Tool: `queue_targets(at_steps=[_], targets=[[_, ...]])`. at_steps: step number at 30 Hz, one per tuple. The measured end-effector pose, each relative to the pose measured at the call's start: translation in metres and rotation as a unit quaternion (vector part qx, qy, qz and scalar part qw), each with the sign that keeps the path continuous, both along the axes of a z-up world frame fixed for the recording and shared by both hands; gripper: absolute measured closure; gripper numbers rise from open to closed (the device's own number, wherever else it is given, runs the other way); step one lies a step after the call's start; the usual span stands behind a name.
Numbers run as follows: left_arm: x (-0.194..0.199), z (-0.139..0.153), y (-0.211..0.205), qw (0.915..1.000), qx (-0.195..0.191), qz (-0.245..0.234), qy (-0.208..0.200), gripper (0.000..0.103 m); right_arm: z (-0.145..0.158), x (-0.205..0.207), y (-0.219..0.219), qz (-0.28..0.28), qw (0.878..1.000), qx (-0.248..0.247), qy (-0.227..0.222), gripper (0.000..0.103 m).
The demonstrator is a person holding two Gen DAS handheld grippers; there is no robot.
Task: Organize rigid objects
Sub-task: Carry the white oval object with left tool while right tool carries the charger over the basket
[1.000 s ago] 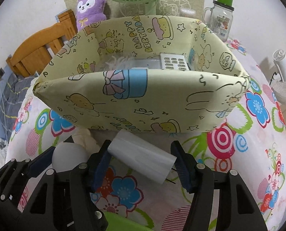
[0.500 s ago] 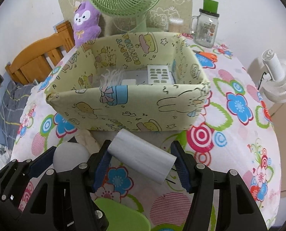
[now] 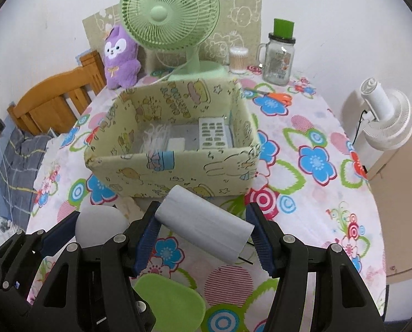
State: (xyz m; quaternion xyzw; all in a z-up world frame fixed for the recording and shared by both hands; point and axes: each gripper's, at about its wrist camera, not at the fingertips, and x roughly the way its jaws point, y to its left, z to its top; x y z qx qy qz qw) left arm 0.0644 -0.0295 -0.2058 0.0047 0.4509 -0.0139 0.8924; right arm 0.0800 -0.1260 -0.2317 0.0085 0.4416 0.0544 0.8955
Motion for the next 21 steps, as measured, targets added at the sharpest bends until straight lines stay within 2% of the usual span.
queue_targets(at_steps=[21], targets=[[-0.014,0.053,-0.006,0.9994,-0.004,-0.004,-0.034,0.046,0.059,-0.022,-0.009,-0.015,0.999,0.001,-0.035,0.038]])
